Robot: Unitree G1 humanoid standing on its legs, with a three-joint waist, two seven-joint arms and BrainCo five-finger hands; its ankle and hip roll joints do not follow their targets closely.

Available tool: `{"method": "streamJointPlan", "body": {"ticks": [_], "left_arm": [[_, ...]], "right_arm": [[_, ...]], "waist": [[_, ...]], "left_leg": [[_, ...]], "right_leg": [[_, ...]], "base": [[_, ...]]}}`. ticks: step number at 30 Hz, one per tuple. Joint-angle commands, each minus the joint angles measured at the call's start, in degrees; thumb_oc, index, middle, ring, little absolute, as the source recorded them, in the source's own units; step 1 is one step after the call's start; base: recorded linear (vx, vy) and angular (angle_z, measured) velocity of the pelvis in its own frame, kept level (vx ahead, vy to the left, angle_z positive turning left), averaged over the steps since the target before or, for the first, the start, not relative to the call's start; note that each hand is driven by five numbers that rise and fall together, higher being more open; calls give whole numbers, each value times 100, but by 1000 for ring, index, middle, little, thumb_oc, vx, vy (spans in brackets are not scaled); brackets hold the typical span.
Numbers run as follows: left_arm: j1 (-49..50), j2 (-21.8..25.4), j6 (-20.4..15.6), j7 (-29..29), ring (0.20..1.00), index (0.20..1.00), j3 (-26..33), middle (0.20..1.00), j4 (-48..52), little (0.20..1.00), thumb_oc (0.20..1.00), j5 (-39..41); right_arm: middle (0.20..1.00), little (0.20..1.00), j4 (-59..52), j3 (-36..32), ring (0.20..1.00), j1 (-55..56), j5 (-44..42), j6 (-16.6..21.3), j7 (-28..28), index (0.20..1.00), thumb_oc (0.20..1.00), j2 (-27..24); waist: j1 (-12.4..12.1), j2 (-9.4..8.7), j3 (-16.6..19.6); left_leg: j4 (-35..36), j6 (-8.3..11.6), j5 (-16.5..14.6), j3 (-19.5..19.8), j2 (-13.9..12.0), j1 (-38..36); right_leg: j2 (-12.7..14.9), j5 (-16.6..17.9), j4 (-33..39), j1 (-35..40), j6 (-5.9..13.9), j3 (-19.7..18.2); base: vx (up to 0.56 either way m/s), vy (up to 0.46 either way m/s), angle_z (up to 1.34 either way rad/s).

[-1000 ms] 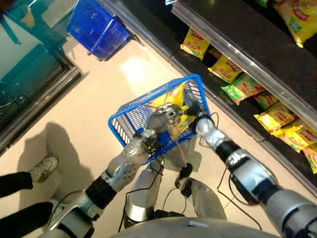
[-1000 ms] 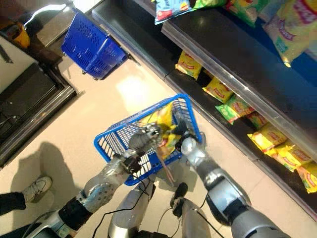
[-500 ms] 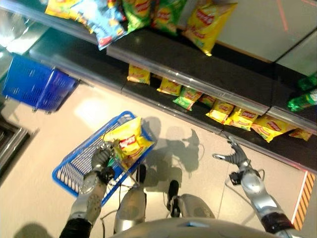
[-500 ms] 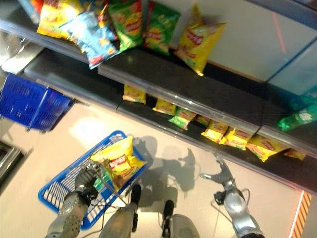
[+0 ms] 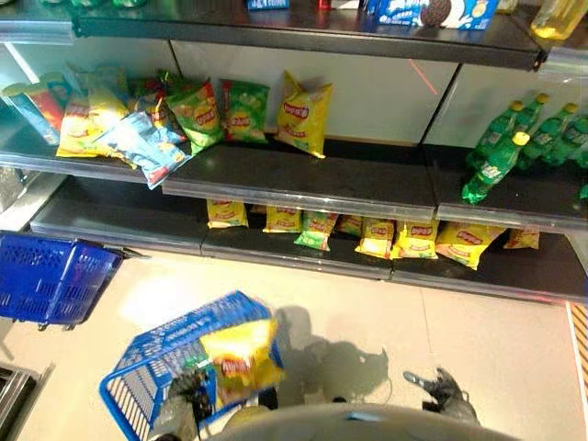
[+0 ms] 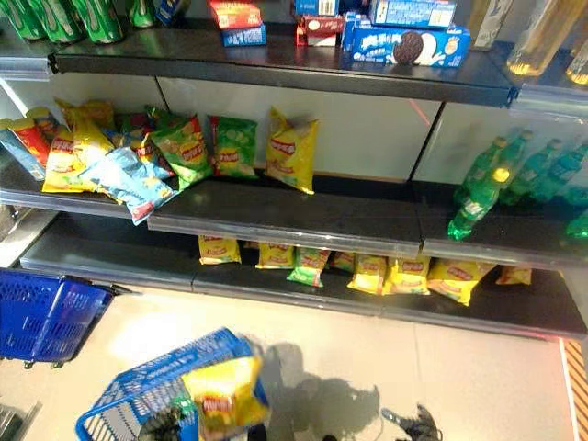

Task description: Pick up the snacks into the basket

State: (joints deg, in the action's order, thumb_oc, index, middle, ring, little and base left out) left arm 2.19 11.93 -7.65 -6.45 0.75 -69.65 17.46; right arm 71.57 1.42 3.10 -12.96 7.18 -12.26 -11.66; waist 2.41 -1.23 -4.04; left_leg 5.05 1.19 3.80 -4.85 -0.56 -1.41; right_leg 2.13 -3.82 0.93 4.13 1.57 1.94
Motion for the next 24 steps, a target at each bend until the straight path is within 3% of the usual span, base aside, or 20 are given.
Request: {"method": "streamJointPlan", "body": {"ticks": [1,10,24], "left_arm": [[-87,22,-76,77,200,200,-131,200,20,200,200,-497],[-232,-46,-107,163,200,200,-488,200,288,200,200,-546],[-289,-132,-66,218,200,200,-706,200,136,200,200,-776]], "right_arm": [[1000,1000,352,-29,1000,-279,24,-119,21,1000,1000,-187],[1000,1000,508,91,1000,-319,59,-212,138,1000,1000,-164],[1000,1000,587,351,1000,-427,317,-277,275,1000,1000,-148]], "waist": [[-14,-10,62],[106,8,192],[87,-39,321]], "left_leg": [[-319,-64,-569,-42,41,-7],[-302,-48,-632,-86,2,-201],[-356,-62,-724,-180,-19,-300]], "right_leg": [[303,343,-57,-438,635,-157],[268,291,-21,-262,596,-209],[254,268,21,-160,581,-302]], "base": [[50,-21,-5],[29,-11,-4],[7,-2,-2]]}}
